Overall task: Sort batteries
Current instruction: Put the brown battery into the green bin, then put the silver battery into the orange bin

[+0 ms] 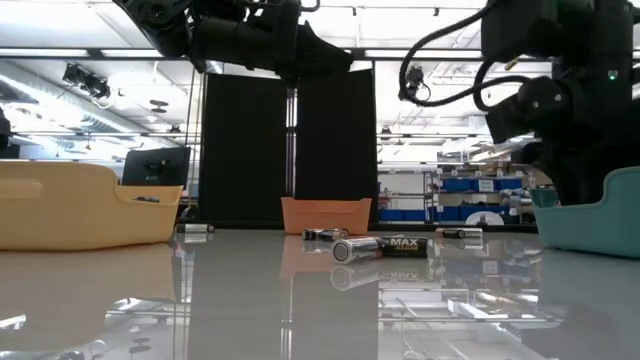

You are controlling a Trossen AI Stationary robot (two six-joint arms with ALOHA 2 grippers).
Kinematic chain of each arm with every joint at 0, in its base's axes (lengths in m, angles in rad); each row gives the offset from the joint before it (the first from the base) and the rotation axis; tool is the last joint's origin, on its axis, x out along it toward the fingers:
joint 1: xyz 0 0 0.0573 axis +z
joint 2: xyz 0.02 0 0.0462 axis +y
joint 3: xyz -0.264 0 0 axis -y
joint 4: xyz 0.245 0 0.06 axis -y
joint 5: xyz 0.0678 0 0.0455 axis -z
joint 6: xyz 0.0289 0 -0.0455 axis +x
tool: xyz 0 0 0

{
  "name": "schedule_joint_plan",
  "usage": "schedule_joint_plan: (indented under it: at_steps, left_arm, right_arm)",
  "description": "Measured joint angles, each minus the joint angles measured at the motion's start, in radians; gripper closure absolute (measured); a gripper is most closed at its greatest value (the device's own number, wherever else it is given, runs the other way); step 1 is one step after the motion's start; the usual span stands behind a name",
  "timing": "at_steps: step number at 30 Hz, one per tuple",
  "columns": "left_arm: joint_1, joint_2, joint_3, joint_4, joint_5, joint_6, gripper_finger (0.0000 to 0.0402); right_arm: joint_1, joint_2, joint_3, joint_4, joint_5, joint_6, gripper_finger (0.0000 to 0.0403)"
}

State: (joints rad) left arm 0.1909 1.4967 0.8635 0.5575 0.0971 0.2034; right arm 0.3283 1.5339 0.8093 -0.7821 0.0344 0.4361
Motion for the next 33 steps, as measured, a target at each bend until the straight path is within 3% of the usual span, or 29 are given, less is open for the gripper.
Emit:
schedule_joint_plan:
  at_steps: [10, 16, 21, 33]
  left_arm:
    - [0.000, 0.000, 0.000, -0.026, 0.000, 0.000, 0.0225]
    - [0.000, 0.000, 0.000, -0.053, 0.000, -0.003, 0.0225]
    - [0.000, 0.001, 0.000, -0.102, -0.008, -0.025, 0.0225]
    - [-0.003, -0.014, 0.000, -0.211, -0.034, -0.046, 0.0227]
  right_arm:
    - [0.000, 0.048, 0.003, 0.003, -0.002, -0.021, 0.0340]
    - [0.000, 0.030, 0.000, -0.008, -0.002, -0.012, 0.0284]
    - [0.002, 0.029, 0.001, -0.023, -0.028, -0.002, 0.0262]
    - [0.023, 0.027, 0.200, -0.306, 0.028, -0.062, 0.0274]
